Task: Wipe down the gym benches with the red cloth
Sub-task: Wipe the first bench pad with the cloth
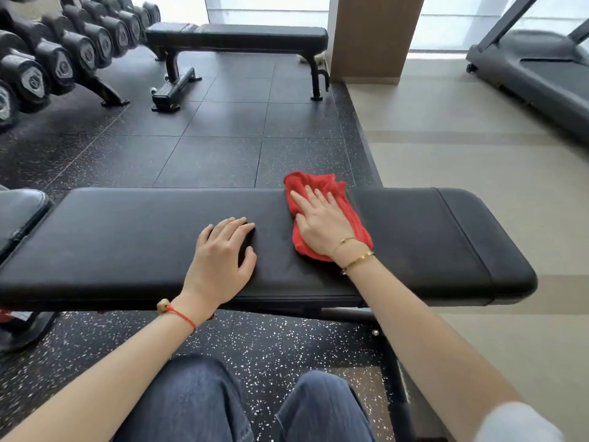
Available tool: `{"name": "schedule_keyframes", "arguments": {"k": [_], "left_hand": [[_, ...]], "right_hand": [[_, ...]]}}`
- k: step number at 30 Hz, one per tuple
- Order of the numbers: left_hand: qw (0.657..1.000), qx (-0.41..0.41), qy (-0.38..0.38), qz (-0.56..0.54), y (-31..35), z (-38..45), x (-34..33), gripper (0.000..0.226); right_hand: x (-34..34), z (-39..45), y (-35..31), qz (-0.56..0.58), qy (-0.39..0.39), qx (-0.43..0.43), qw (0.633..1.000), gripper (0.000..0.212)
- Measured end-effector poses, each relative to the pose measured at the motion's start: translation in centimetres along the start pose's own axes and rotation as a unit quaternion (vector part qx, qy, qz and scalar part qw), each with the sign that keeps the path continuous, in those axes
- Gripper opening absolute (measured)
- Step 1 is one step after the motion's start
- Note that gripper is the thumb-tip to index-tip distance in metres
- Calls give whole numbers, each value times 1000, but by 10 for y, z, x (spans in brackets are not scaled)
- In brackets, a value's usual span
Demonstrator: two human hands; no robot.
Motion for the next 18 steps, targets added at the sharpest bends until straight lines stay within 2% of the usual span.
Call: {"name": "schedule_keyframes", "arguments": {"k": [5, 8, 12, 18], "left_hand": [[1000, 1, 11, -9, -2, 1, -2, 50], [1000, 0, 16, -13, -3, -2, -2, 46], [1000, 6, 18, -11, -6, -3, 1, 41], [999, 27, 40, 24, -39, -5, 16, 37]], "right_hand": [[-4, -29, -31, 24, 6, 84, 996, 56], [-3, -58, -28, 25, 16, 105, 994, 57], [3, -58, -5, 29, 2, 87, 996, 56], [1, 4, 11, 10, -11, -8, 1000, 55]]}}
Point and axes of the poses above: each hand's wrist, its own z-axis towards the middle knuckle, its own x-axis out of the back of the hand, y = z × x, the point moved 2 cm from there along z, towards the middle knuckle, and after that the axes turned 7 degrees about x, right-handed, at the moved point
